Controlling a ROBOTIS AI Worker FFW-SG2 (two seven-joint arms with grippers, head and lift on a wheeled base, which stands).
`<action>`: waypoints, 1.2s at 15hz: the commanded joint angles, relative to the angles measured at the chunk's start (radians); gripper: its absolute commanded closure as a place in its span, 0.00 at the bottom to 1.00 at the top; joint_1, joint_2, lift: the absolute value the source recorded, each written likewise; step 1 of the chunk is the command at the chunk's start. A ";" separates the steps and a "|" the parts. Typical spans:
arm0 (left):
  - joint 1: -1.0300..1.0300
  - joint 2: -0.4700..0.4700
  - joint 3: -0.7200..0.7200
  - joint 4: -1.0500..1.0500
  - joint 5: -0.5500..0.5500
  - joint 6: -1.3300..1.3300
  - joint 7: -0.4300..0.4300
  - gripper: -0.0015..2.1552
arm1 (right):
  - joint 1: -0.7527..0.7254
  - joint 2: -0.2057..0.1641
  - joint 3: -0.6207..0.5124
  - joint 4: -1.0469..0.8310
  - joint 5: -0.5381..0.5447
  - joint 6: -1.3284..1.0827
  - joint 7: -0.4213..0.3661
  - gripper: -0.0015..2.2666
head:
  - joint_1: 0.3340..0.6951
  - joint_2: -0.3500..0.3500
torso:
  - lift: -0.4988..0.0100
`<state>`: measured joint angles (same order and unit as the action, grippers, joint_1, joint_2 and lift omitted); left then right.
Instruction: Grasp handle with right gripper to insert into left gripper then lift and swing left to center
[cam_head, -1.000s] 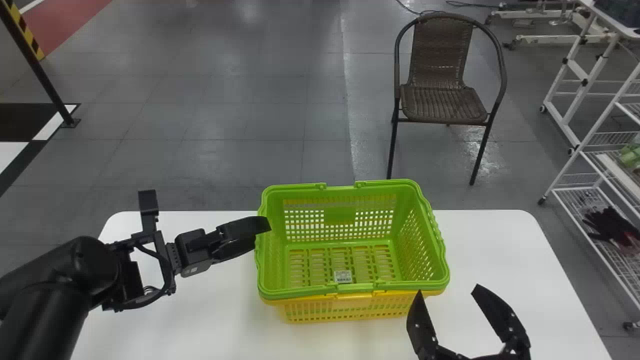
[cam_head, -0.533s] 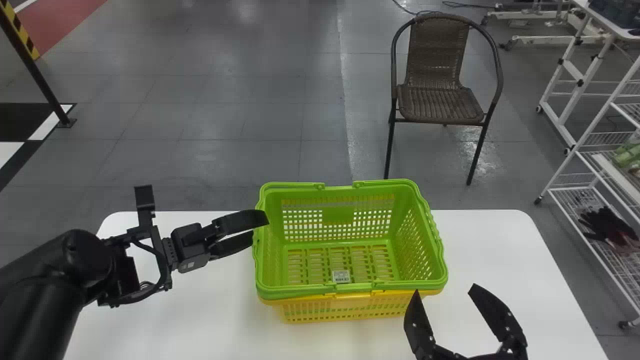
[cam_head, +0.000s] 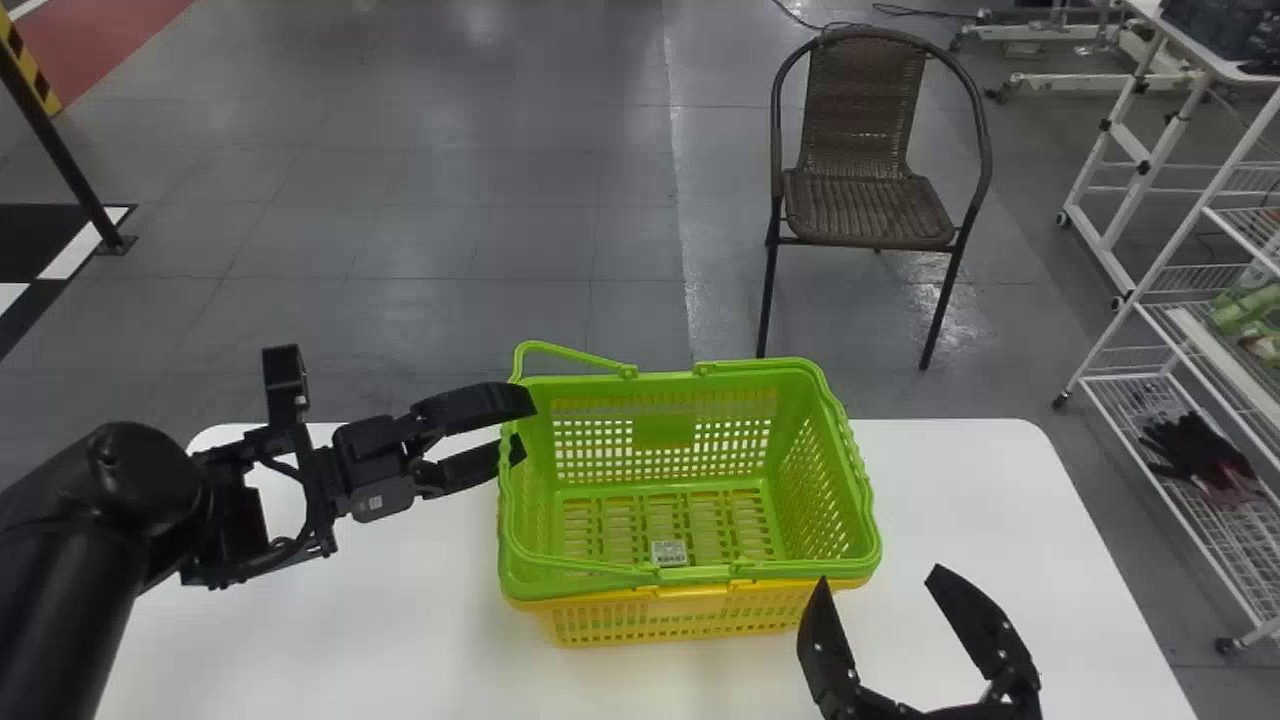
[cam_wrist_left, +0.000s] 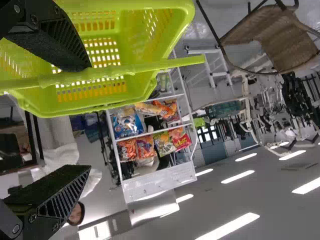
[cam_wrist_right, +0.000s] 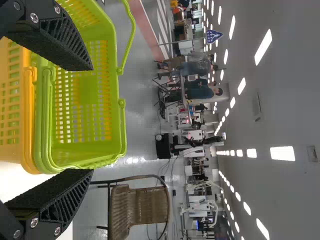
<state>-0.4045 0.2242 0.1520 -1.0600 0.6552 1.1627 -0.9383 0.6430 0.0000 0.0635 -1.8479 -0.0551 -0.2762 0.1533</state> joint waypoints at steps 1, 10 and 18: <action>-0.010 -0.005 -0.009 0.000 0.004 0.012 -0.005 0.06 | -0.002 0.001 -0.013 0.006 -0.005 -0.013 -0.001 0.04 | 1.00 0.46 | 0.98; -0.051 -0.028 -0.054 -0.011 0.015 0.125 -0.008 0.06 | -0.002 0.001 -0.070 0.007 -0.042 -0.096 0.000 0.03 | 1.00 0.35 | 0.98; -0.126 -0.046 -0.108 0.005 -0.009 0.141 -0.002 0.06 | -0.014 0.001 -0.166 0.006 -0.057 -0.065 0.009 0.06 | 1.00 0.22 | 0.98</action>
<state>-0.5216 0.1797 0.0501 -1.0592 0.6515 1.3032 -0.9402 0.6319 0.0000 -0.0859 -1.8423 -0.1118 -0.3571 0.1611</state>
